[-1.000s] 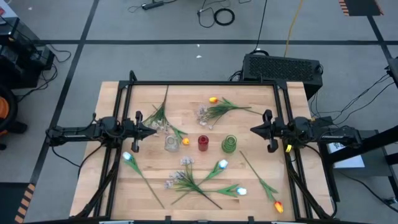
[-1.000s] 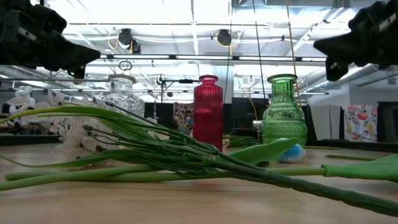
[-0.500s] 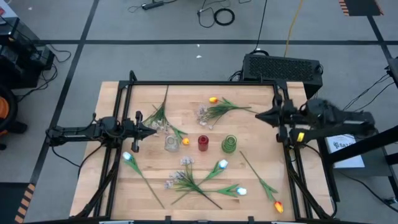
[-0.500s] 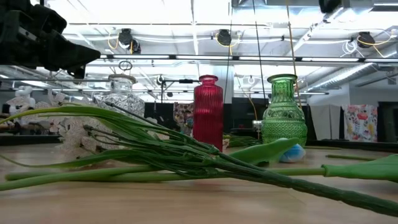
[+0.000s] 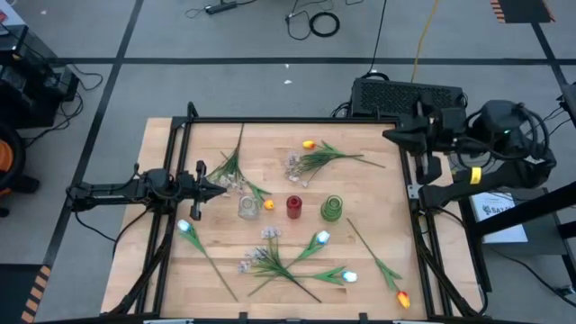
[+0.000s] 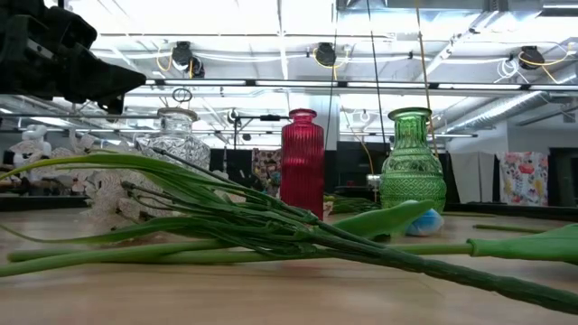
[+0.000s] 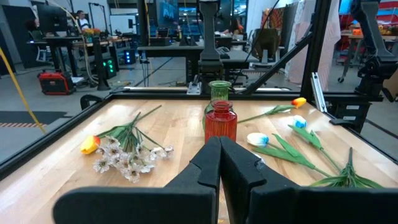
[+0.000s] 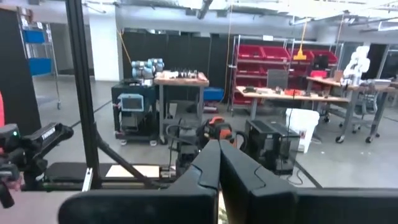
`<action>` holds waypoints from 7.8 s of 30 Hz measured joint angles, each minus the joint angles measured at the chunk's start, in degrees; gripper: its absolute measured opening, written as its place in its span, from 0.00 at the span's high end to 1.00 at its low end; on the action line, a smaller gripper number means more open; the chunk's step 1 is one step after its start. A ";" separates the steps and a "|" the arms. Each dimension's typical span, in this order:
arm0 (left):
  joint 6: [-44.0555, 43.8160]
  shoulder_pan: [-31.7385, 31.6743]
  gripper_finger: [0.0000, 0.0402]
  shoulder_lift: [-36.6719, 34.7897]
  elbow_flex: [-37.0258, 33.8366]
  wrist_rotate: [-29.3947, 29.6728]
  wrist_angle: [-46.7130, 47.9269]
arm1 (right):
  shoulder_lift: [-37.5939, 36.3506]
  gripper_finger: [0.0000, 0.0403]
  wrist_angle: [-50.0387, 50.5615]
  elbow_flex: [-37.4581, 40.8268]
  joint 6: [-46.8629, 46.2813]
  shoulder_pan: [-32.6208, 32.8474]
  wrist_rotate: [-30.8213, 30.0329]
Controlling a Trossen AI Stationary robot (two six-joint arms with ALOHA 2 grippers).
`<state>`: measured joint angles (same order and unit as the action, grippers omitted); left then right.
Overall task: Sort flowers into vase by color
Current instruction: Put the bottom right yellow tulip into the green vase
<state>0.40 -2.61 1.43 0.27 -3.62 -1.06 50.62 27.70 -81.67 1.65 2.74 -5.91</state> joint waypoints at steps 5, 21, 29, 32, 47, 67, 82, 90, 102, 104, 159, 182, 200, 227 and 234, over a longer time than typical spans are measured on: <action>0.00 0.00 0.97 -0.02 -0.02 0.00 0.00 | 1.17 1.00 3.82 4.44 -0.98 0.00 -0.22; -4.17 0.11 0.97 2.69 10.08 -1.09 1.76 | 1.56 1.00 -18.27 35.38 -11.96 2.95 -2.13; 0.17 0.13 0.97 20.15 39.35 -5.22 12.98 | 1.55 1.00 -21.96 39.37 -11.62 8.26 -7.60; 1.20 0.13 0.97 28.10 50.18 -10.04 18.89 | 1.54 1.00 -22.06 39.34 -12.34 9.59 -7.65; -4.50 6.58 0.97 45.15 42.06 -8.04 4.49 | 5.69 1.00 -22.66 39.34 -16.42 16.91 -9.82; -4.56 27.31 0.97 49.62 40.06 19.37 6.87 | 8.35 1.00 -16.72 39.30 -34.26 28.19 -17.71; -3.00 29.79 0.97 49.84 40.06 17.27 9.30 | 10.50 1.00 -2.26 39.30 -60.34 35.39 -15.16; -2.99 29.74 0.97 49.84 40.06 21.40 9.02 | 13.67 1.00 7.75 39.30 -81.75 39.03 -4.73; 1.47 28.89 0.97 50.15 40.06 25.35 9.06 | 24.18 0.88 8.66 39.30 -91.59 40.33 4.52; 1.41 28.89 0.97 50.10 40.08 24.72 8.99 | 25.67 0.81 8.85 39.30 -93.68 40.39 4.77; 0.35 28.89 0.97 50.32 40.11 28.63 9.03 | 37.67 0.99 12.26 34.19 -92.54 40.80 15.54; 0.36 28.87 0.87 53.01 40.39 28.59 -4.79 | 37.56 1.00 30.42 1.36 -78.30 37.26 15.15; 15.20 28.87 0.49 79.19 56.49 33.90 -4.64 | 37.54 1.00 31.98 -0.94 -53.39 21.09 12.11; 39.35 26.53 0.50 99.76 72.26 48.74 0.98 | 37.54 1.00 31.55 -0.94 -58.09 17.92 18.29; 39.50 25.13 0.60 99.78 72.26 48.94 1.81 | 37.54 1.00 31.68 -0.94 -59.45 17.92 18.30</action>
<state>39.90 22.52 101.21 72.53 45.32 0.75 88.16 59.37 -82.61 -57.80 20.67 12.39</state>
